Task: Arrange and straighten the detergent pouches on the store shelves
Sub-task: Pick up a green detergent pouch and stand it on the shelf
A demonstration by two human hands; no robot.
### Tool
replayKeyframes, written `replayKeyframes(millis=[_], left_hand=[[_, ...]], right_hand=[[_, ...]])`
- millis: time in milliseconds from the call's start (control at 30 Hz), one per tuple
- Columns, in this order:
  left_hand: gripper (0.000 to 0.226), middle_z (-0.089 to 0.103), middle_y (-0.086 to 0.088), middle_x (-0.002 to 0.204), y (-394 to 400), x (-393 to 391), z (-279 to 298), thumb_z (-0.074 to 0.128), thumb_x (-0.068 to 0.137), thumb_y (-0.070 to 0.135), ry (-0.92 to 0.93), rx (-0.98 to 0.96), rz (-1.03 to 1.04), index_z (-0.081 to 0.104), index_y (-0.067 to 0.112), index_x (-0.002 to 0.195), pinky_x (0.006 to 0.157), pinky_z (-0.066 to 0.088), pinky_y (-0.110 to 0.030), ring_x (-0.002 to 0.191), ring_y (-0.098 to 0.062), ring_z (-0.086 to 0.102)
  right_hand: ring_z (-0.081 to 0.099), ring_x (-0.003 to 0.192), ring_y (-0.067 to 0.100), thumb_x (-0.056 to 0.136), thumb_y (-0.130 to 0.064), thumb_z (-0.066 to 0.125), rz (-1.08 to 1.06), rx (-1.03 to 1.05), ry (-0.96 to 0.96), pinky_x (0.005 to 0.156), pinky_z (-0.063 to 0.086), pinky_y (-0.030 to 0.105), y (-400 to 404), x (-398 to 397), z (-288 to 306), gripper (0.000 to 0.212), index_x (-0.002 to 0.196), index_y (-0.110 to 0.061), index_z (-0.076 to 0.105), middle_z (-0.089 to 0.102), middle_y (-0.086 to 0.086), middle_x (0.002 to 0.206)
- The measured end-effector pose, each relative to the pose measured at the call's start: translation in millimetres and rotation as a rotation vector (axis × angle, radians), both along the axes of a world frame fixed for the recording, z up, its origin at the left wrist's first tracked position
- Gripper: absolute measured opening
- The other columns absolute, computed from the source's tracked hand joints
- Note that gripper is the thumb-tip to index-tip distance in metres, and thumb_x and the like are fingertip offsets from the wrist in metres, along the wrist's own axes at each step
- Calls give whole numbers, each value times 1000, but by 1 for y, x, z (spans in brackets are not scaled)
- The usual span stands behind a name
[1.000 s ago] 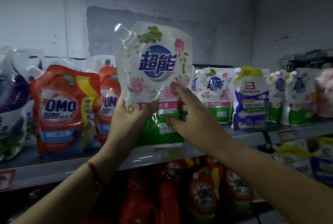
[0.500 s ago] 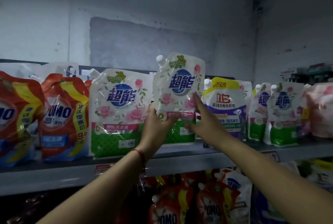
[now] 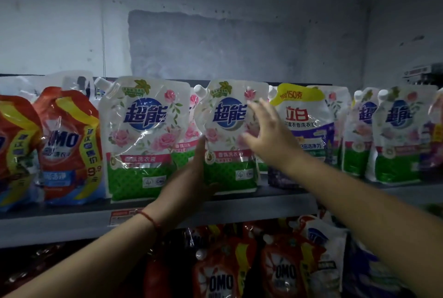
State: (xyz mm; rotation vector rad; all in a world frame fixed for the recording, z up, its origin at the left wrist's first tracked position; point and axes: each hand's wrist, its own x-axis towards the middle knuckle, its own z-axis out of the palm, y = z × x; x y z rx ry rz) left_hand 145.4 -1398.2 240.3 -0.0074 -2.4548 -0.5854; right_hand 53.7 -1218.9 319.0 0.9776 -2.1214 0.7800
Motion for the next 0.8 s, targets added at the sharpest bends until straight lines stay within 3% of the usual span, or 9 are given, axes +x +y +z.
replayKeyframes(millis=[133, 200, 300, 433, 500, 567, 633, 700, 800], left_hand=[[129, 45, -9, 152, -1, -2, -3, 79, 81, 26, 72, -99, 34, -29, 54, 144, 91, 54, -33, 119, -23, 59], [126, 40, -8, 155, -2, -2, -3, 78, 81, 25, 82, -116, 21, -26, 56, 145, 96, 52, -36, 128, -23, 54], [125, 41, -9, 154, -5, -3, -2, 78, 82, 23, 68, -132, 23, -25, 57, 144, 98, 53, -40, 128, -24, 53], [120, 56, -11, 133, -11, -4, 2, 73, 88, 27, 5, -290, 112, -31, 51, 145, 83, 57, -36, 99, -19, 61], [102, 55, -10, 129, -7, 2, 17, 64, 93, 41, -25, -447, 235, -19, 44, 153, 84, 57, -36, 99, -20, 60], [72, 49, -10, 133, 1, 8, 45, 51, 96, 53, 77, -633, 329, 17, 33, 155, 89, 53, -32, 111, -22, 55], [55, 48, -11, 136, 10, 9, 78, 44, 97, 53, 240, -733, 336, 42, 24, 144, 93, 48, -34, 118, -24, 51], [54, 47, -13, 138, 15, 3, 113, 47, 96, 49, 358, -785, 308, 46, 21, 142, 97, 46, -41, 124, -28, 48], [60, 48, -16, 141, 17, -19, 158, 52, 96, 44, 402, -870, 305, 41, 16, 148, 103, 40, -46, 129, -33, 46]], right_hand=[[17, 148, 29, 93, -38, 58, -66, 97, 41, 114, 28, 47, -12, -7, 62, 76, 156, -23, 17, 9, 6, 164], [24, 145, 28, 94, -42, 56, -142, 218, 37, 113, 29, 45, -19, -14, 87, 73, 155, -22, 20, 22, 7, 160], [57, 112, 28, 97, -39, 53, -222, 323, -8, 90, 46, 38, -26, -20, 114, 37, 128, -17, 55, 60, 10, 126], [67, 82, 17, 97, -29, 59, -77, 238, -119, 68, 54, 29, -30, -25, 138, 20, 100, -12, 69, 71, 4, 96], [68, 81, 17, 96, -29, 61, -75, 217, -119, 69, 54, 30, -34, -28, 139, 20, 98, -12, 71, 73, 4, 92], [68, 86, 21, 97, -32, 58, -103, 212, -72, 77, 55, 35, -37, -35, 134, 21, 97, -15, 70, 72, 3, 92], [64, 89, 23, 97, -36, 54, -100, 178, -12, 76, 54, 37, -36, -40, 124, 20, 95, -20, 67, 69, 2, 95], [62, 94, 24, 97, -38, 51, -65, 111, 22, 79, 53, 38, -32, -39, 116, 21, 99, -22, 66, 67, 2, 101], [56, 108, 24, 96, -36, 49, -59, -14, 83, 89, 51, 43, -22, -28, 102, 33, 123, -20, 61, 59, 6, 121]])
